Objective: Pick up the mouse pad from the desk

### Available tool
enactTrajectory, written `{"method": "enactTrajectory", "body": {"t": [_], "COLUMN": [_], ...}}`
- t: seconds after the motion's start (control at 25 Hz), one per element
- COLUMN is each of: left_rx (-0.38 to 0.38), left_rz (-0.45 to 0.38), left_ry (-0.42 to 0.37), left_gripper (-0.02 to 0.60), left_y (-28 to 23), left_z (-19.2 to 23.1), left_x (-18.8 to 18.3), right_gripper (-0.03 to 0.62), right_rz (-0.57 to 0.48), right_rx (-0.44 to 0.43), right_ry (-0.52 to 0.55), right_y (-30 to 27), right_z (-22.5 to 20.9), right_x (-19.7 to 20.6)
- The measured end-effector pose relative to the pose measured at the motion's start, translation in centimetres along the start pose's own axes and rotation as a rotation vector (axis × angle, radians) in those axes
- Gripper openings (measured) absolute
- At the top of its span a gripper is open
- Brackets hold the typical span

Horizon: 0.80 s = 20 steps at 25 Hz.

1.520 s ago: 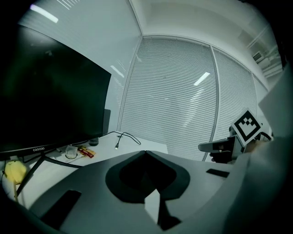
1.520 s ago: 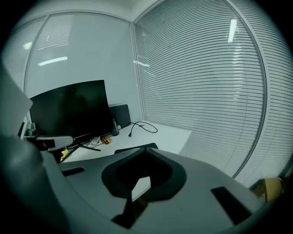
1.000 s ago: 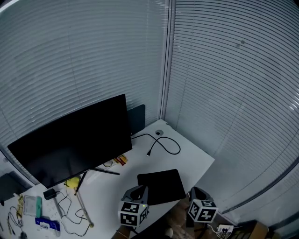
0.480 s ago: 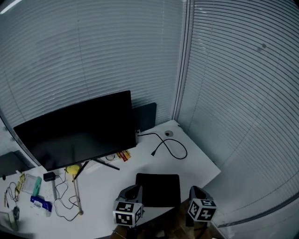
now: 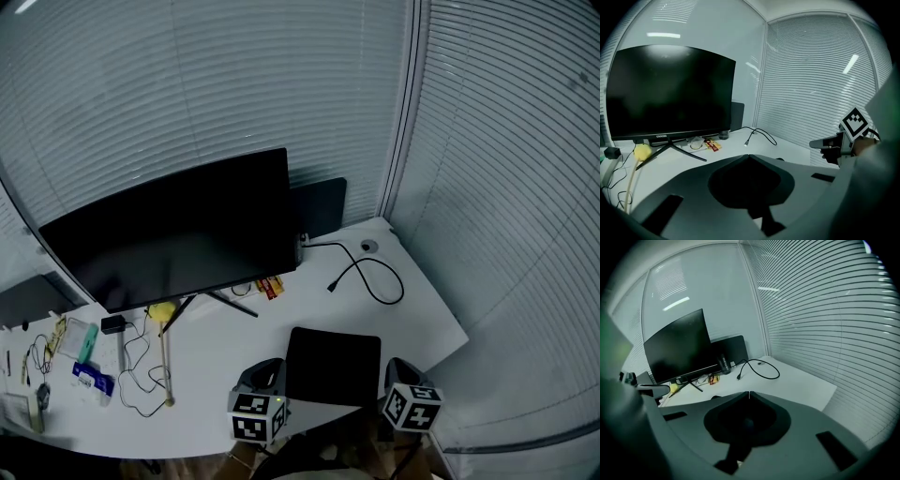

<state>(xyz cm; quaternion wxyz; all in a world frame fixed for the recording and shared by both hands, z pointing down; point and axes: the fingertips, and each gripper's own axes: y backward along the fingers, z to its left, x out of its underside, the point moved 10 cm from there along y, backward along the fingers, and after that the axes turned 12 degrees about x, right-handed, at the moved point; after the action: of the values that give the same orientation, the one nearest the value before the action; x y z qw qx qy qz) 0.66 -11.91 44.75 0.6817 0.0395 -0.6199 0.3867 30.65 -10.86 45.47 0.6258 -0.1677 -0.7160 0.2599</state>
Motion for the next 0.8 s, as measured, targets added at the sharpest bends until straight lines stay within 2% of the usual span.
{"method": "enactTrajectory", "body": {"t": [0.2,0.8], "left_rx": [-0.002,-0.035], "left_rz": [-0.001,0.076], "left_ry": [0.017,0.093], "left_gripper": [0.017,0.017], "left_y": [-0.8,-1.8], "left_z": [0.2,0.9], "left_x": [0.0,2.7], "right_gripper": [0.034,0.034], "right_rz": [0.013,0.108], "right_rx": [0.01,-0.009], "right_ry": [0.017,0.053], "right_y": [-0.8,-3.3], "right_z": [-0.6,-0.2], "right_x": [-0.3,1.4]}}
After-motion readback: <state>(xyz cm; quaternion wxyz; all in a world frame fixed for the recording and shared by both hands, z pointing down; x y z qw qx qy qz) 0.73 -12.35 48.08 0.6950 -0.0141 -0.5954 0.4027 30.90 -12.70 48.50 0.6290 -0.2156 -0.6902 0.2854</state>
